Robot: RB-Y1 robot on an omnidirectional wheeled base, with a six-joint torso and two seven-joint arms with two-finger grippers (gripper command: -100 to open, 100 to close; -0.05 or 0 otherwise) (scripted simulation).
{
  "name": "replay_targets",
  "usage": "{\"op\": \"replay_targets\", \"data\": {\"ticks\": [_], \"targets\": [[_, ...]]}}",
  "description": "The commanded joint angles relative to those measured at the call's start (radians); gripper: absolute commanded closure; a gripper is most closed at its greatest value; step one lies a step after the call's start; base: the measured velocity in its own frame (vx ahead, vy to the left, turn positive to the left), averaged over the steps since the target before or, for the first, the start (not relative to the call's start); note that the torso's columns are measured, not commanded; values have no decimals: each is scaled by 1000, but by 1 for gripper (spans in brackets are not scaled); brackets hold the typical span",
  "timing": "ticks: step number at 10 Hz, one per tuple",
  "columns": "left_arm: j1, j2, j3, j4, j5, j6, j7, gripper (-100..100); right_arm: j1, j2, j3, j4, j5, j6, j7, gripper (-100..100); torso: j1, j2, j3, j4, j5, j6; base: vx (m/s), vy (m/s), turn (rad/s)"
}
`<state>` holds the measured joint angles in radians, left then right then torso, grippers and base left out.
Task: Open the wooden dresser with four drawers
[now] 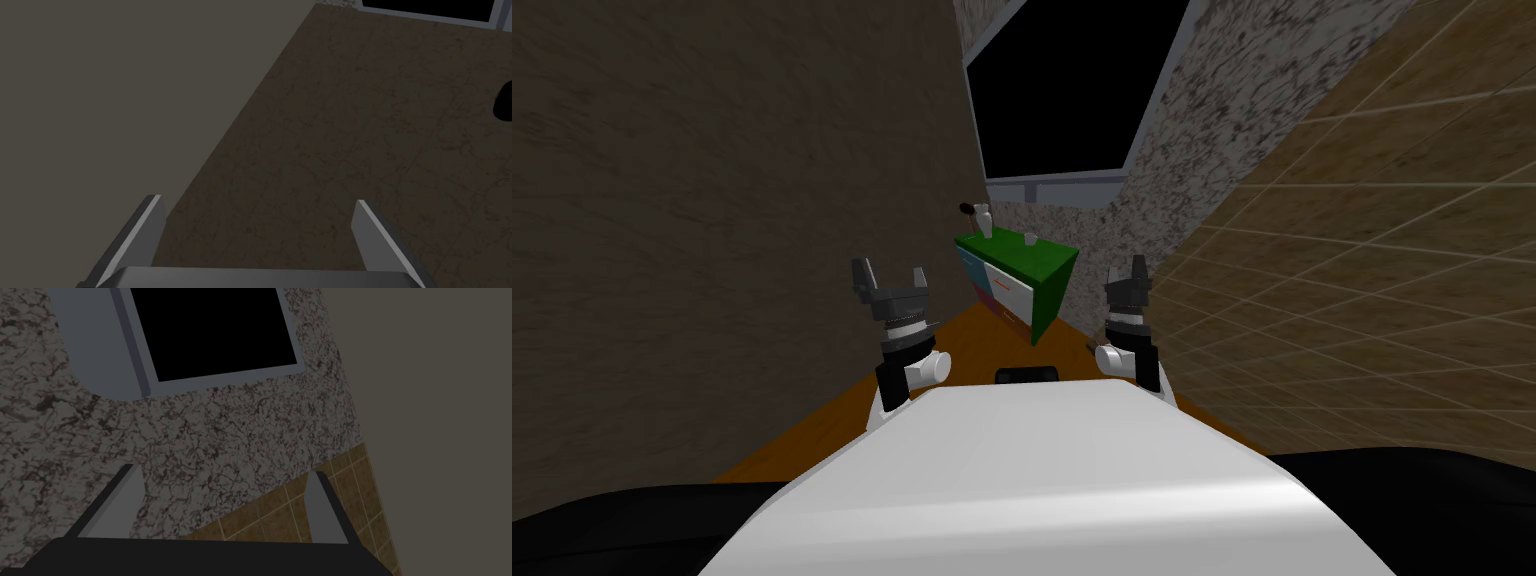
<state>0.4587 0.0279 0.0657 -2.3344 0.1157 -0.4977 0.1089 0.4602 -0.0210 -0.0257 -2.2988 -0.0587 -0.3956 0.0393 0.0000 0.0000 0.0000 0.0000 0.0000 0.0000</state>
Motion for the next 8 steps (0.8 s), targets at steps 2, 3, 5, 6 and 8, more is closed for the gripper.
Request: {"op": "replay_targets", "data": {"ticks": [2, 3, 5, 6, 8], "targets": [[0, 0, 0, 0, 0, 0, 0, 0, 0, 0, 0, 0, 0, 0, 0, 0, 0, 104, -209, 105, 0, 0, 0, 0, 0], [0, 0, 0, 0, 0, 0, 0, 0, 0, 0, 0, 0, 0, 0, 0, 0, 0, 175, -351, 176, 0, 0, 0, 0, 0], [0, 0, 0, 0, 0, 0, 0, 0, 0, 0, 0, 0, 0, 0, 0, 0, 0, 322, -644, 322, 0, 0, 0, 0, 0], [0, 0, 0, 0, 0, 0, 0, 0, 0, 0, 0, 0, 0, 0, 0, 0, 0, 396, -792, 396, 0, 0, 0, 0, 0], [0, 0, 0, 0, 0, 0, 0, 0, 0, 0, 0, 0, 0, 0, 0, 0, 0, 544, -1087, 544, 0, 0, 0, 0, 0]]}}
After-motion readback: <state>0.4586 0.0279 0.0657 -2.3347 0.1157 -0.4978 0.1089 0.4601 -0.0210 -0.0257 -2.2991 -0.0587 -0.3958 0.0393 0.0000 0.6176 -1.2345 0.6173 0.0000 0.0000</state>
